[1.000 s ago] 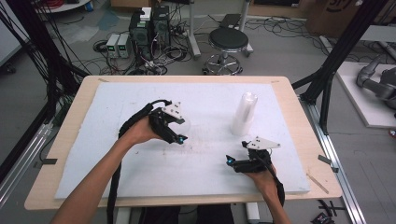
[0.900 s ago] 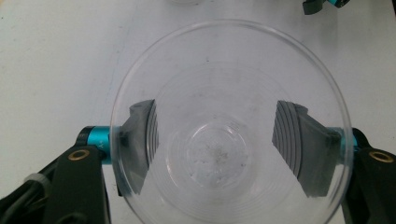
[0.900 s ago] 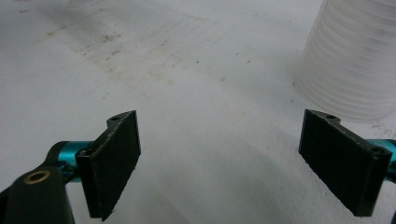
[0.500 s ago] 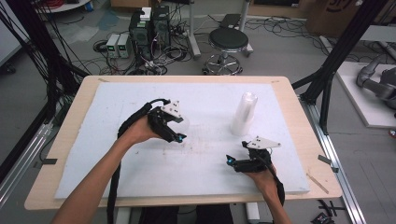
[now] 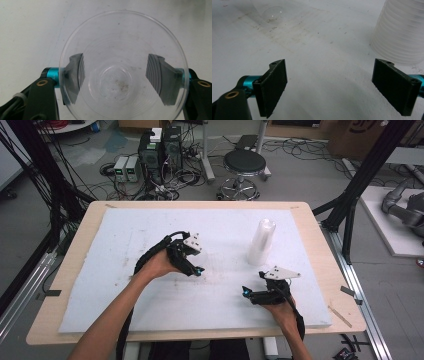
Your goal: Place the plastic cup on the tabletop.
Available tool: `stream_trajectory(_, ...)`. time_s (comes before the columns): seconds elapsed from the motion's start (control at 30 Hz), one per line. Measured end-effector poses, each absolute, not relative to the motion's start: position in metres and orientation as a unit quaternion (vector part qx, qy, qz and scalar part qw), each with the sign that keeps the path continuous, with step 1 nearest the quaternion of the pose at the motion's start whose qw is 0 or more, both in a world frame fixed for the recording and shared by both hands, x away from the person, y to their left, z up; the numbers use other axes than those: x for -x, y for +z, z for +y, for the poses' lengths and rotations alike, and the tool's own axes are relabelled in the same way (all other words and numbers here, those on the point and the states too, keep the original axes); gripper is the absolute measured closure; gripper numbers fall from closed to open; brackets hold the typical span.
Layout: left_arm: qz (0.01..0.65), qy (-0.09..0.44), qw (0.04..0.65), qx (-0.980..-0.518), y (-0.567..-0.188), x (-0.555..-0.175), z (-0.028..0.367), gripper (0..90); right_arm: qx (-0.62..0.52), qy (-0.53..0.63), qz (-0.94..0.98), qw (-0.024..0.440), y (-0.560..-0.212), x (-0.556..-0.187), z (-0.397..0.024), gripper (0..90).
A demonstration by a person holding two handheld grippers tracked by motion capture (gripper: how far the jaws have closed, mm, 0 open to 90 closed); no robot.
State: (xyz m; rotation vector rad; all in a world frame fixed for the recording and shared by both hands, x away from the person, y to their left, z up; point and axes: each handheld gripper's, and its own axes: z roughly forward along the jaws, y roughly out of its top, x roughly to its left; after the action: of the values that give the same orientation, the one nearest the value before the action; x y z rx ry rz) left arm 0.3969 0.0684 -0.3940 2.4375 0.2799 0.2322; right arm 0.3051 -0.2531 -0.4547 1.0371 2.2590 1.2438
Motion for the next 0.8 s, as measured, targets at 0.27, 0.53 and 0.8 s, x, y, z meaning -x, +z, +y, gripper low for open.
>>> stream_trajectory(0.27, 0.116, 0.082, 0.317, -0.938, -0.4, -0.398, 0.062, 31.1, -0.365, 0.44, 0.8, 0.181, -0.455, -0.305, -0.253, 12.7)
stream_trajectory(0.53, 0.14, 0.077, 0.346, -0.924, -0.407, -0.397, 0.07, 31.1, -0.363, 0.441, 0.801, 0.18, -0.455, -0.305, -0.253, 12.7)
stream_trajectory(0.8, 0.142, 0.081, 0.339, -0.926, -0.414, -0.398, 0.067, 15.4, -0.365, 0.442, 0.8, 0.178, -0.455, -0.306, -0.253, 12.7)
